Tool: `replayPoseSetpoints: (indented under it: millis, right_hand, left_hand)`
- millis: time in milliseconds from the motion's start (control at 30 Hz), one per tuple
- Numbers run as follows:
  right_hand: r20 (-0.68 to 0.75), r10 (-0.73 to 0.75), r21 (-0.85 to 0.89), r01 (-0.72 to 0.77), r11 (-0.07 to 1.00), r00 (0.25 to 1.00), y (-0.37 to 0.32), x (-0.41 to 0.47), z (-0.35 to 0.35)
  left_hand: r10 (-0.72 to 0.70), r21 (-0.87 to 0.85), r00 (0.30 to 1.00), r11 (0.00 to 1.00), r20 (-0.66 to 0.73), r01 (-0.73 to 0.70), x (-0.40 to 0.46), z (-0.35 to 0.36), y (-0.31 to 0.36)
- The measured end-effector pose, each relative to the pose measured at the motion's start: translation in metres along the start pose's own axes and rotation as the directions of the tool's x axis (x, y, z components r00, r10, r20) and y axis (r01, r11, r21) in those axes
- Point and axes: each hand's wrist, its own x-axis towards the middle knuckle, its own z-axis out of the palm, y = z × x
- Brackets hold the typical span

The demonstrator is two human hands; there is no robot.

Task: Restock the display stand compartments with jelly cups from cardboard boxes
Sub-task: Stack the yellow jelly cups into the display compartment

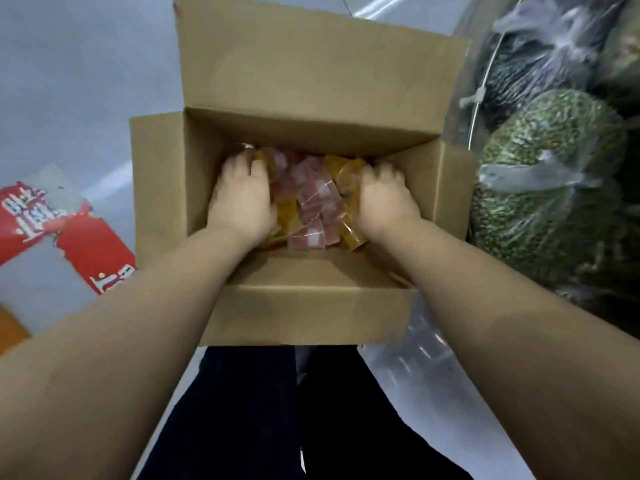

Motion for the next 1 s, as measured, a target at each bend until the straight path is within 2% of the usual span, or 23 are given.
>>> replayPoseSetpoints:
  millis: [100,200,300,367,400,433,467,533,633,733,833,933,1000]
  right_hand:
    - [0.051,0.061,-0.150,-0.052,0.987,0.997,-0.005,0.033,0.016]
    - [0.033,0.081,-0.273,-0.069,0.960,0.996,-0.007,0.047,0.027]
    - [0.002,0.053,-0.195,-0.052,0.979,0.999,-0.005,0.042,0.028]
    - [0.007,0.037,-0.005,-0.037,0.999,0.999,-0.003,0.029,0.025]
    - [0.004,0.039,0.130,-0.040,0.991,0.999,-0.001,0.019,0.021]
    - [0.007,0.062,0.293,-0.062,0.954,0.998,-0.001,0.006,0.016]
    - [0.015,0.100,0.463,-0.096,0.881,0.995,-0.001,-0.010,0.009]
    - [0.031,0.183,0.725,-0.148,0.673,0.983,-0.002,-0.051,-0.013]
    - [0.034,0.261,0.911,-0.137,0.388,0.965,-0.007,-0.129,-0.072]
    - [0.005,0.270,0.985,-0.051,0.164,0.963,-0.009,-0.222,-0.149]
    - [-0.054,0.279,0.997,0.067,-0.034,0.959,-0.007,-0.307,-0.231]
    - [-0.117,0.329,0.979,0.164,-0.118,0.937,-0.002,-0.375,-0.298]
    - [-0.150,0.393,0.963,0.223,-0.149,0.907,0.002,-0.419,-0.327]
  left_hand:
    - [-0.098,0.141,0.994,0.986,0.042,0.091,0.041,0.018,0.004]
    - [-0.182,0.187,0.983,0.967,0.029,0.174,0.059,0.027,0.004]
    - [-0.159,0.154,0.987,0.975,-0.003,0.157,0.052,0.033,0.003]
    - [-0.178,-0.050,0.984,0.983,-0.024,0.177,0.038,0.034,0.000]
    - [-0.206,-0.230,0.979,0.953,-0.016,0.197,0.028,0.031,0.001]
    - [-0.228,-0.419,0.974,0.883,0.013,0.212,0.014,0.026,0.003]
    - [-0.233,-0.577,0.972,0.788,0.044,0.215,-0.003,0.019,0.008]
    - [-0.224,-0.743,0.973,0.641,0.058,0.192,-0.045,-0.004,0.022]
    - [-0.182,-0.822,0.983,0.556,0.024,0.123,-0.110,-0.069,0.054]
    - [-0.016,-0.856,1.000,0.517,-0.027,-0.014,-0.177,-0.153,0.092]
    - [0.211,-0.857,0.968,0.465,-0.136,-0.222,-0.232,-0.243,0.136]
    - [0.405,-0.807,0.884,0.428,-0.232,-0.408,-0.277,-0.314,0.186]
    - [0.503,-0.781,0.829,0.404,-0.245,-0.476,-0.310,-0.345,0.215]
